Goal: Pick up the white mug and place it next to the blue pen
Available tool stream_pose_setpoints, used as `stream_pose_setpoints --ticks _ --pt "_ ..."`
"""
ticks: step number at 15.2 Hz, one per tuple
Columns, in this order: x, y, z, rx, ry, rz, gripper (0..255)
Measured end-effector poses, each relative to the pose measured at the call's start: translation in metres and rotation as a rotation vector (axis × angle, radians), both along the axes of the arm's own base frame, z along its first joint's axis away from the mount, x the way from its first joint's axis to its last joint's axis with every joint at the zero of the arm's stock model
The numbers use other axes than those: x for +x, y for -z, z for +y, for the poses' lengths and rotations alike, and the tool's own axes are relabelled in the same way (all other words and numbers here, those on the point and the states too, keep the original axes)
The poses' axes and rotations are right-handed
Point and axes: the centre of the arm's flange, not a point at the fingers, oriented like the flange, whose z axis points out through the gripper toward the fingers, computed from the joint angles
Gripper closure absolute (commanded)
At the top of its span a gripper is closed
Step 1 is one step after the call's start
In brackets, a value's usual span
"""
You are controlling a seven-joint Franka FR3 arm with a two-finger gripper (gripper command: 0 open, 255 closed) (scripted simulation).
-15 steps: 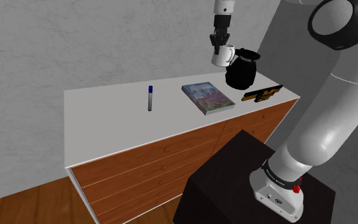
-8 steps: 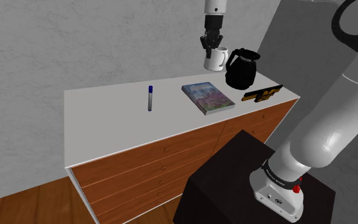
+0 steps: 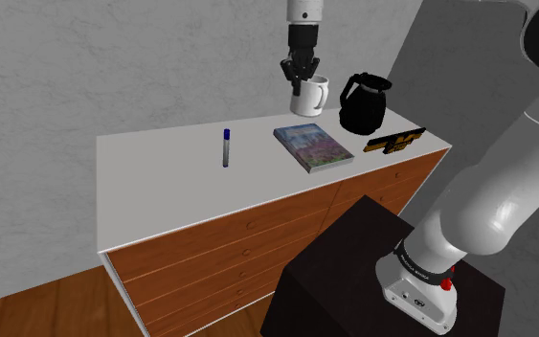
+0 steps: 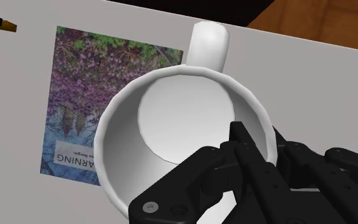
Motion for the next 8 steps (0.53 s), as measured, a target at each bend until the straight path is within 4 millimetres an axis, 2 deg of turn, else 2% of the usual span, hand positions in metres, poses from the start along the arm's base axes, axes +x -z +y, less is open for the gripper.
stream_pose_setpoints --ticks 8 --pt "-0.013 -0.003 0.106 0.000 0.000 0.000 255"
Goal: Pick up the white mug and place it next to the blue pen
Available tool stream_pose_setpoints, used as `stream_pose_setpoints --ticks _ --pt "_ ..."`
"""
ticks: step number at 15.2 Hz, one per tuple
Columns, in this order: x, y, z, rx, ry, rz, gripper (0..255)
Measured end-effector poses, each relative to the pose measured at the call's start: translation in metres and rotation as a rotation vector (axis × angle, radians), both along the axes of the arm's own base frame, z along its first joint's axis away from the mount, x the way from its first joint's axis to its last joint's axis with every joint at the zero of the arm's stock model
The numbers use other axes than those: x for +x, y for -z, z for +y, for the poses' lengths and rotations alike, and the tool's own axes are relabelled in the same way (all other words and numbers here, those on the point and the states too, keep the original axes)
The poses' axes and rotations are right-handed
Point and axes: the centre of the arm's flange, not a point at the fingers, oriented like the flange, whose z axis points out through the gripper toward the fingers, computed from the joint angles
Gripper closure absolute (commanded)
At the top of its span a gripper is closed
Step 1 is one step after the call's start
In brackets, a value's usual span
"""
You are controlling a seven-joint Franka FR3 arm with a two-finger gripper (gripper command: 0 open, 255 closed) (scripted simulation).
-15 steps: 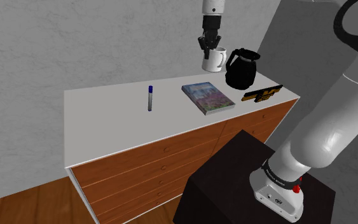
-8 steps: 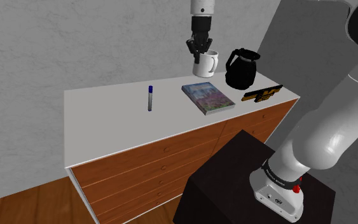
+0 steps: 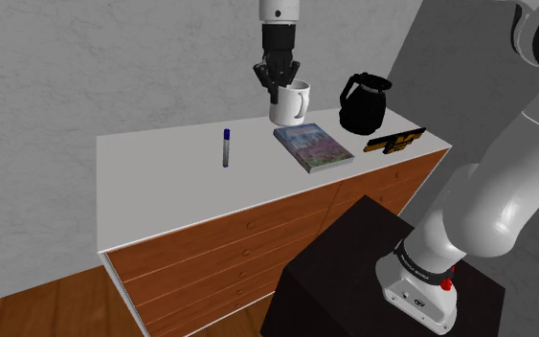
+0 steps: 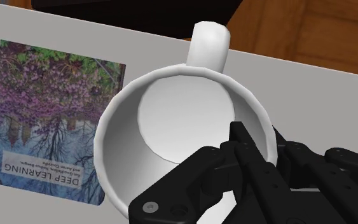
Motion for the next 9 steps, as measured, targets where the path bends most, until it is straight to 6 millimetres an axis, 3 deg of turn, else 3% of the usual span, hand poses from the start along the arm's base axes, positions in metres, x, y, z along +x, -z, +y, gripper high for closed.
stream_pose_setpoints --ticks 6,9 --pt "-0.015 0.002 0.076 0.000 0.000 -0.001 255" --pt "-0.015 0.008 0.096 0.000 0.001 0.000 255"
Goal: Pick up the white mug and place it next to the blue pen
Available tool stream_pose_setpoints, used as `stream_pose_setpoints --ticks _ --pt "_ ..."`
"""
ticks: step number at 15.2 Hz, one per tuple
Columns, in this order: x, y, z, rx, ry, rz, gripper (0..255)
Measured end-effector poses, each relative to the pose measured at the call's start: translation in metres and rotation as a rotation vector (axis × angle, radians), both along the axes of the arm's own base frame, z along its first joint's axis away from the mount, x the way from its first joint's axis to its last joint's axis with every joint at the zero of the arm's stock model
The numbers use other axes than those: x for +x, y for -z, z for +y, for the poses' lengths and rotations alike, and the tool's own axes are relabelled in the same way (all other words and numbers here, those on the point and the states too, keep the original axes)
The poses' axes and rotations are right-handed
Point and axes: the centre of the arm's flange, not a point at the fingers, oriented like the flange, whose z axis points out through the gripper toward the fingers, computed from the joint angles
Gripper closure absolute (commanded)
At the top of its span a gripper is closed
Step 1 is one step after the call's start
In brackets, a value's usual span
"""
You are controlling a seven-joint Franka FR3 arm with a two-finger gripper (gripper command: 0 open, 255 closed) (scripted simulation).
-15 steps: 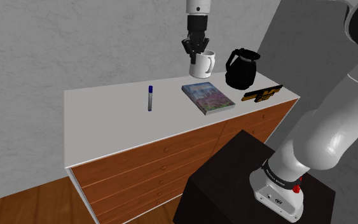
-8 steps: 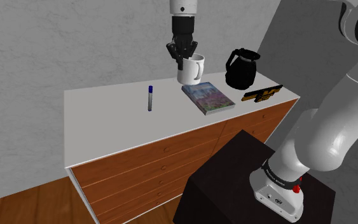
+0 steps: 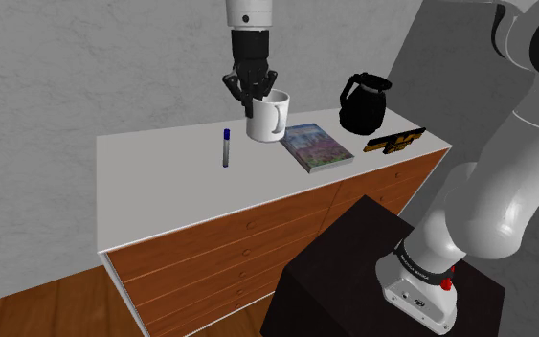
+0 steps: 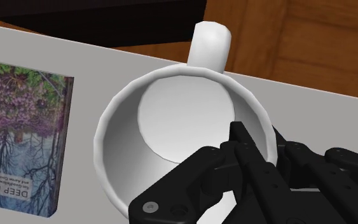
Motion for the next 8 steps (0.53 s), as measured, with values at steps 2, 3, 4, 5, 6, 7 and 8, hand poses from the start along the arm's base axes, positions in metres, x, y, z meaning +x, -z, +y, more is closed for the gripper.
stream_pose_setpoints --ticks 2,3,4,5,6,7,8 --pt "-0.001 0.009 0.002 0.000 0.000 0.000 255" --pt "-0.002 0.015 0.002 0.000 0.001 0.000 255" --pt "-0.001 0.020 0.003 0.000 0.001 0.000 255" --pt "-0.001 0.025 0.004 0.000 0.001 0.001 255" --pt "0.000 0.031 0.003 0.000 0.001 0.001 255" --pt "-0.001 0.035 0.003 0.000 0.001 0.001 255" --pt "-0.001 0.041 0.004 0.000 0.001 0.001 255"
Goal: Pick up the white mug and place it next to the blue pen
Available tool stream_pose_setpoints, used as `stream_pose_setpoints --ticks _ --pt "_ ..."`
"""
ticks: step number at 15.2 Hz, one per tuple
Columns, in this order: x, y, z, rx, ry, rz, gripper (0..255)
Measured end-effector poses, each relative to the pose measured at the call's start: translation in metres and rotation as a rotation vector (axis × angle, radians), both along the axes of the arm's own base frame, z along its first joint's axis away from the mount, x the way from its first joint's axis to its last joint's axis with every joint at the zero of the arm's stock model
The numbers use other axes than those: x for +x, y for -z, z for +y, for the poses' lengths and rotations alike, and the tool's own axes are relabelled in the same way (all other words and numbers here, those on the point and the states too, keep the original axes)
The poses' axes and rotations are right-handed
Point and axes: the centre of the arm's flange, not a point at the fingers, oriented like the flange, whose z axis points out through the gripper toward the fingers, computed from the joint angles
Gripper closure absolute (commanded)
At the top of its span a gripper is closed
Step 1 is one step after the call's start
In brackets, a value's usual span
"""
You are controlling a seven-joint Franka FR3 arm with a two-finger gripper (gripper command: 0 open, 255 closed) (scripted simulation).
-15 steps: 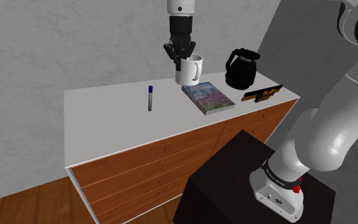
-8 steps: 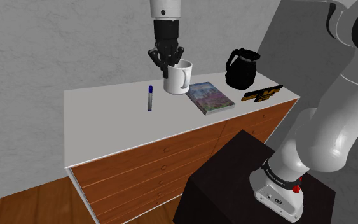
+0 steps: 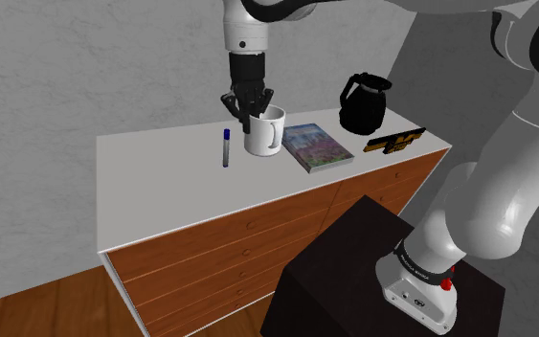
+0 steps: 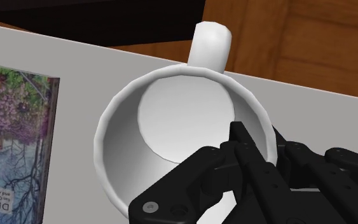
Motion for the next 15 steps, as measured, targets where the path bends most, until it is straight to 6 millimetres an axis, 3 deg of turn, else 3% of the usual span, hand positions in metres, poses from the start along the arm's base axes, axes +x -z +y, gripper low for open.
stream_pose_setpoints --ticks 15 --pt "0.000 0.079 -0.001 0.000 0.000 0.000 255"
